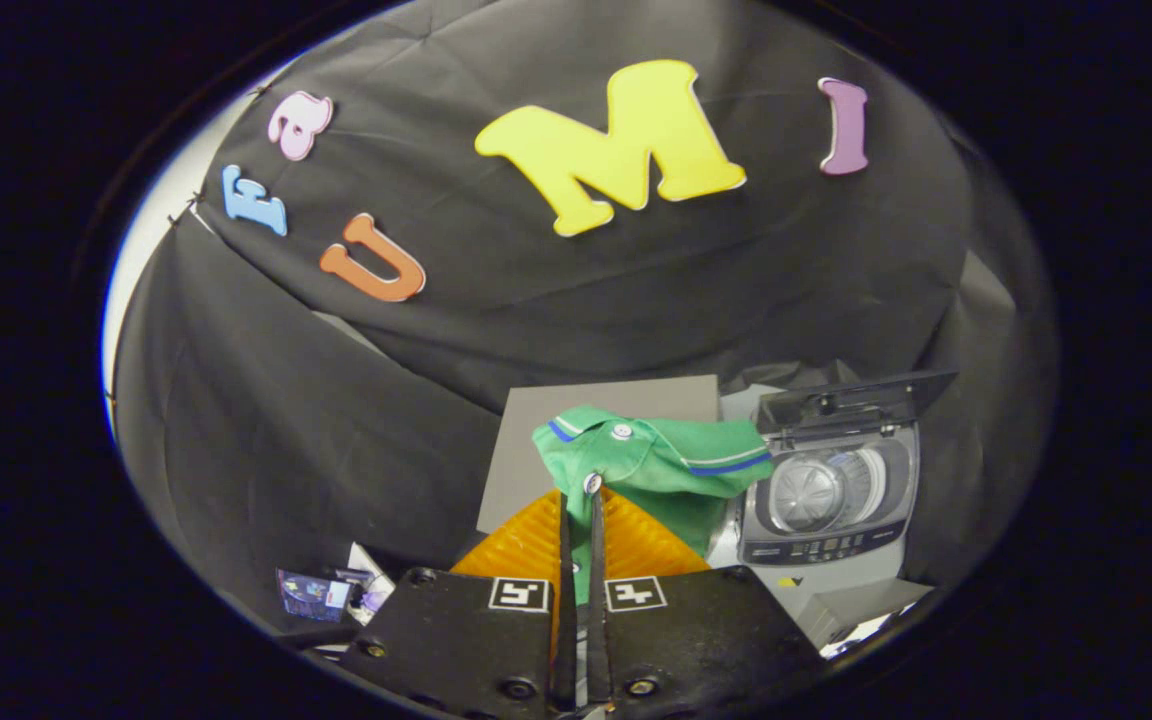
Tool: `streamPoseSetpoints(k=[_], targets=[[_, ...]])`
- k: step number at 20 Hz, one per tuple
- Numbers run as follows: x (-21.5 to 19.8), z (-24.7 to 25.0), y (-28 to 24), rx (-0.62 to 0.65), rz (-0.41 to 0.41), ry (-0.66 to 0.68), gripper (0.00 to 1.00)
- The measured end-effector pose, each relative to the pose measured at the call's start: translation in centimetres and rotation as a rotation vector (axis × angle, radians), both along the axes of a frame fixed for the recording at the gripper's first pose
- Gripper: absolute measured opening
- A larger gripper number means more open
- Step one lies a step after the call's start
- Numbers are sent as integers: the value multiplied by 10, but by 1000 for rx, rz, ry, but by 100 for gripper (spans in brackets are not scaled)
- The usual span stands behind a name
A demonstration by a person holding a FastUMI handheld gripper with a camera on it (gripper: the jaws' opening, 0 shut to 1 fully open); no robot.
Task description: Put the clothes into the washing machine and then close the washing machine lid.
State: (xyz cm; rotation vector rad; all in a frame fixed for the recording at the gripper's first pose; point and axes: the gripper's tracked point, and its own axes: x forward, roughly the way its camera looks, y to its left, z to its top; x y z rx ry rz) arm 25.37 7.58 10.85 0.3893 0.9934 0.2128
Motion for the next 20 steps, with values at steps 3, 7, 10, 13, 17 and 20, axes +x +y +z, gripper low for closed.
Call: streamPoseSetpoints(k=[3, 7, 10, 13, 17, 20], targets=[[-19, 11, -40, -28, -32, -47, 7], [-39, 2, -92, -60, -92, -43, 7], [-48, -18, -129, -65, -125, -9, 7], [-46, -47, -151, -66, -138, 21, 7], [-45, -77, -181, -81, -155, 44, 8], [-37, -96, -201, -106, -146, 48, 7]])
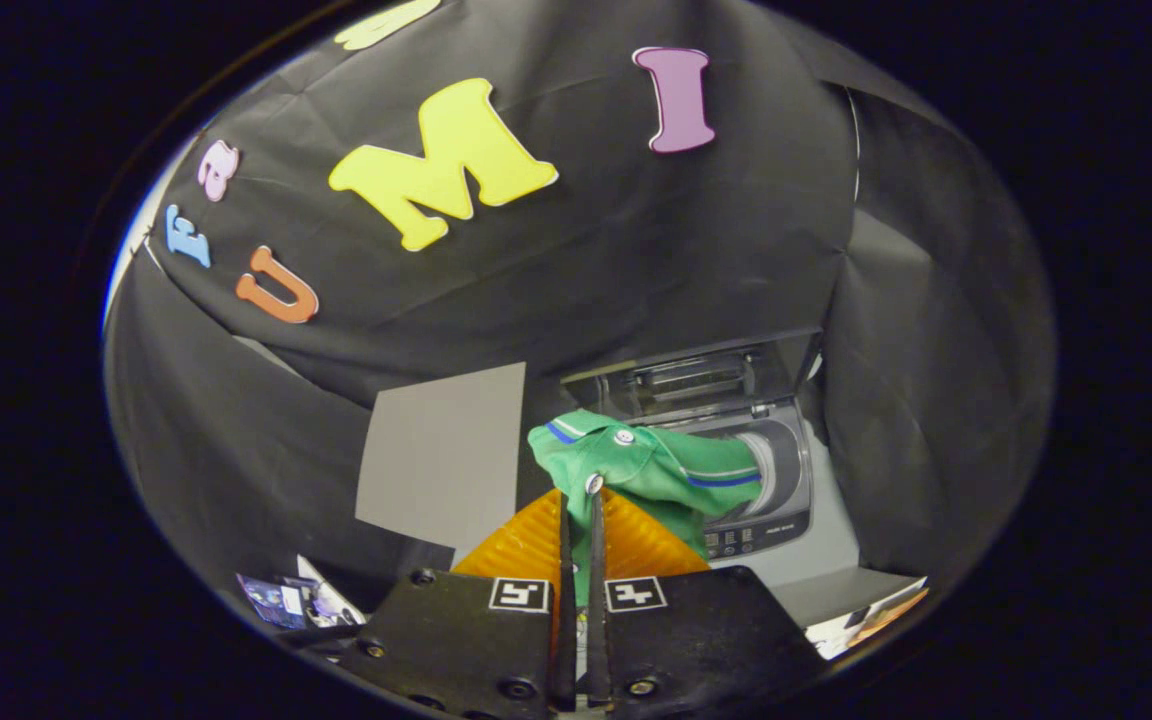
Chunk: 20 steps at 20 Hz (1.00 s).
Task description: Put the clothes into the washing machine and then close the washing machine lid.
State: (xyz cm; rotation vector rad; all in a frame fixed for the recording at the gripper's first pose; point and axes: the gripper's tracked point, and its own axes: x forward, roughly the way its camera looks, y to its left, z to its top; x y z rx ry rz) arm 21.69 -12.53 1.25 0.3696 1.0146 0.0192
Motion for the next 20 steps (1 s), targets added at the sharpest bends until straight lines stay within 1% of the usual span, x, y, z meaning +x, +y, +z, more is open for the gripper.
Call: streamPoseSetpoints(k=[4, 9, 14, 20], targets=[[20, -33, -17, -66, 2, -9, 7], [38, -87, -37, -162, 29, 4, 7], [46, -144, -55, -221, 40, 54, 7], [54, -206, -63, -262, 76, 84, 8]])
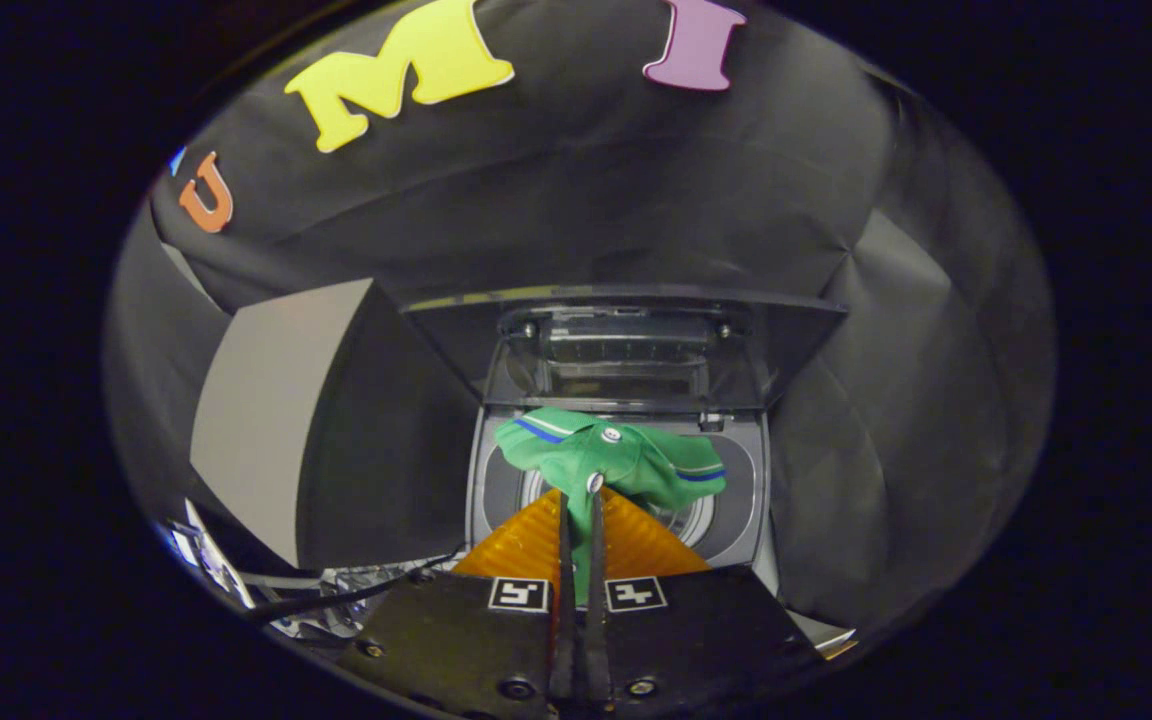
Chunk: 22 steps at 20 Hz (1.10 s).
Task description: Put the clothes into the washing machine and then close the washing machine lid.
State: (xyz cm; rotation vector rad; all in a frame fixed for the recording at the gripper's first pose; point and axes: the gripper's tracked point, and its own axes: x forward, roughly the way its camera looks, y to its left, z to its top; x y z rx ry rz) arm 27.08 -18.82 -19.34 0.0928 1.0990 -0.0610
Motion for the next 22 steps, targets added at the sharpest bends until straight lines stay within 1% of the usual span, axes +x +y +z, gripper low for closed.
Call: streamPoseSetpoints(k=[3, 6, 8, 12, 13, 15, 16, 19, 20, 22], targets=[[4, -32, -3, -16, 7, 16, 9], [8, -57, -6, -1, -12, 37, 9], [9, -74, -11, -16, -15, 43, 9], [10, -98, -17, -50, 4, 33, 9], [9, -103, -17, -50, 10, 32, 10], [5, -112, -15, -30, 37, 44, 16], [4, -114, -17, -35, 41, 45, 16], [3, -105, -16, -30, 65, 28, 38], [0, -102, -13, -14, 70, 40, 38], [-3, -90, -8, 13, 75, 54, 55]])
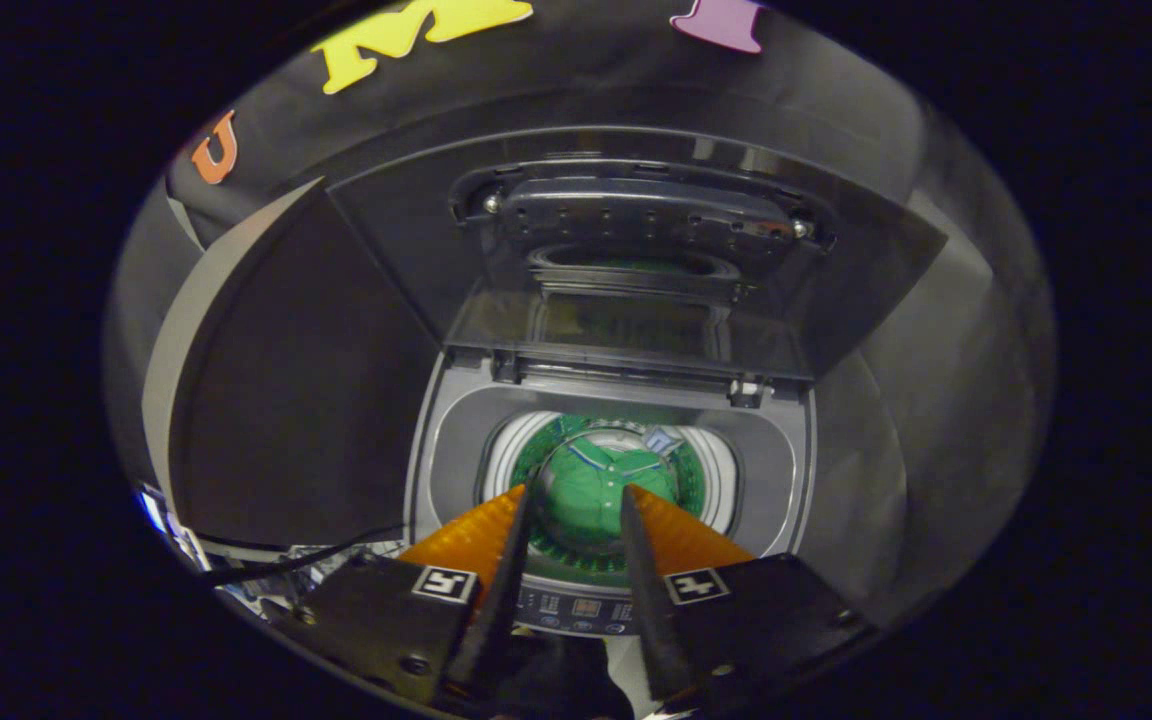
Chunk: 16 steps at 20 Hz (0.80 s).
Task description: Put the clothes into the washing machine and then close the washing machine lid.
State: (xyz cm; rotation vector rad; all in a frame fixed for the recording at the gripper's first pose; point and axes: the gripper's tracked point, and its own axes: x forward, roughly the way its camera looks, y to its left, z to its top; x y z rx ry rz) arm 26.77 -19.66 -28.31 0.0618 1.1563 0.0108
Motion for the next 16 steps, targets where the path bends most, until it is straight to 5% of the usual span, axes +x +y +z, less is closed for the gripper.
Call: streamPoseSetpoints(k=[1, 5, 10, 16], targets=[[1, 7, -2, -13, 5, -3, 63], [14, 48, 8, -26, 62, -81, 62], [64, 118, 23, -6, 145, -338, 62], [118, 155, 14, -47, 156, -531, 64]])
